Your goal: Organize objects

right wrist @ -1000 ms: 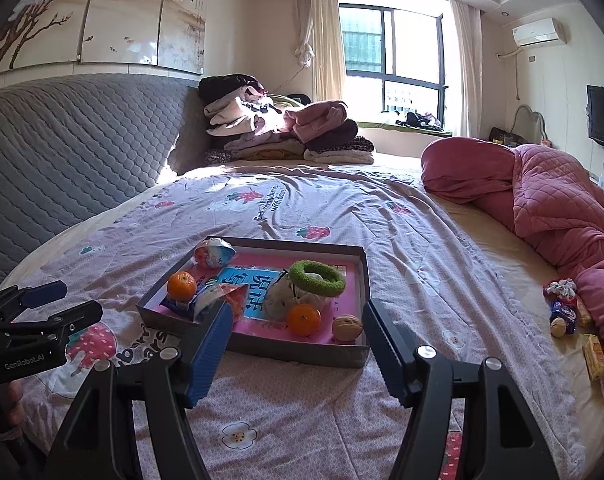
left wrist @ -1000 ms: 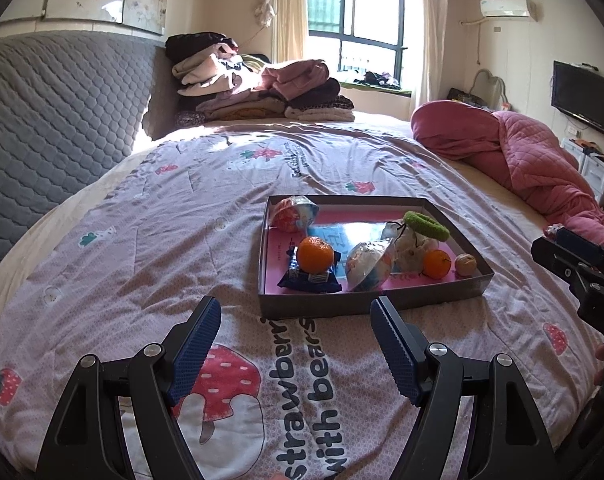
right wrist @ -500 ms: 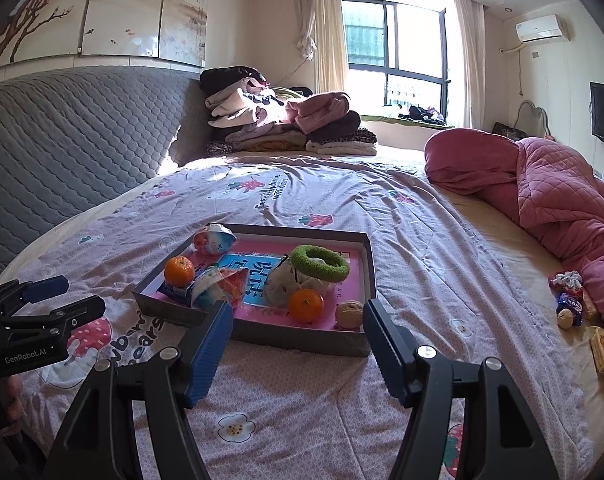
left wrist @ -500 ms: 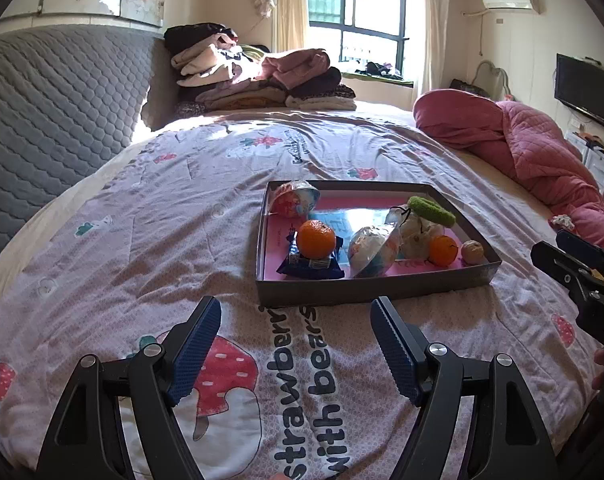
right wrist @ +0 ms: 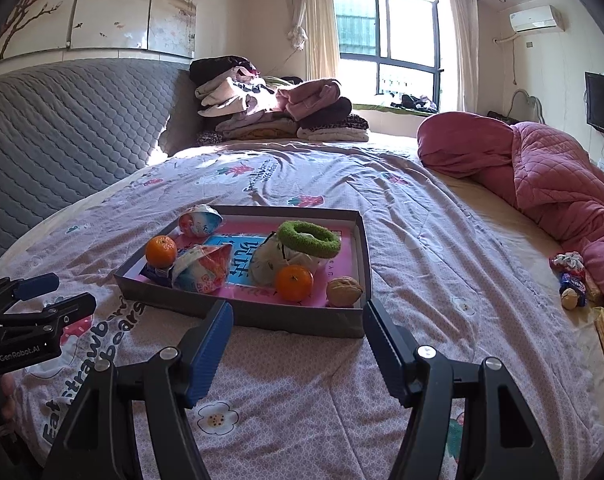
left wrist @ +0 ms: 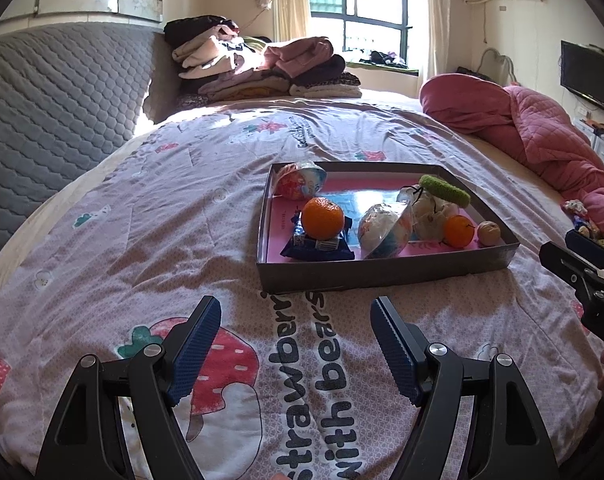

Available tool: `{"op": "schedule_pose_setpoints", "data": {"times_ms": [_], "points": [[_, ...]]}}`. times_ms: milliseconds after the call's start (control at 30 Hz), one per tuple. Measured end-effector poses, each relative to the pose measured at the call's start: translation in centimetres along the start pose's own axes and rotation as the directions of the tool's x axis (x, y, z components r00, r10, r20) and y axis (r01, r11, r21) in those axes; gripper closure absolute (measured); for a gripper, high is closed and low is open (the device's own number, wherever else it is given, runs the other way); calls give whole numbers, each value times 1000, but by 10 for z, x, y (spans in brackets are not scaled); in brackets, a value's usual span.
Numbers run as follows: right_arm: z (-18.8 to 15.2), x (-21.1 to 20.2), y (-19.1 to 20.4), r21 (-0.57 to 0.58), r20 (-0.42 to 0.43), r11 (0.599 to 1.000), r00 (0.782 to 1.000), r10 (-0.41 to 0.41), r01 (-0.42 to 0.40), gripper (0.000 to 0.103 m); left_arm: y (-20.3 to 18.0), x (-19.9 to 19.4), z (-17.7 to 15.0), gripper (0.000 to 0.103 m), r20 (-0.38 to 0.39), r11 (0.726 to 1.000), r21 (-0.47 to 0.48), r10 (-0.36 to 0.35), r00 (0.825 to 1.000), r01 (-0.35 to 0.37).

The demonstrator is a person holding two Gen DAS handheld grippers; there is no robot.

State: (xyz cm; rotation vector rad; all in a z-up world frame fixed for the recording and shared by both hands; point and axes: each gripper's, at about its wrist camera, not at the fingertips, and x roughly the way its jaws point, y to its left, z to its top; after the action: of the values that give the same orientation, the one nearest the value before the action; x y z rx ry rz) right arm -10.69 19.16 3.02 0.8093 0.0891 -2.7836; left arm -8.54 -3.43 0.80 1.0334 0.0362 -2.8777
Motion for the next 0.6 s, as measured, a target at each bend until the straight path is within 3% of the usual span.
{"op": "schedule_pose_setpoints", "data": {"times_ms": [600], "points": [[-22,15,6,13,-17,1000,1000,14,-14,36,-6,14,-14,25,3,1000,18,-15,1000,15]]}}
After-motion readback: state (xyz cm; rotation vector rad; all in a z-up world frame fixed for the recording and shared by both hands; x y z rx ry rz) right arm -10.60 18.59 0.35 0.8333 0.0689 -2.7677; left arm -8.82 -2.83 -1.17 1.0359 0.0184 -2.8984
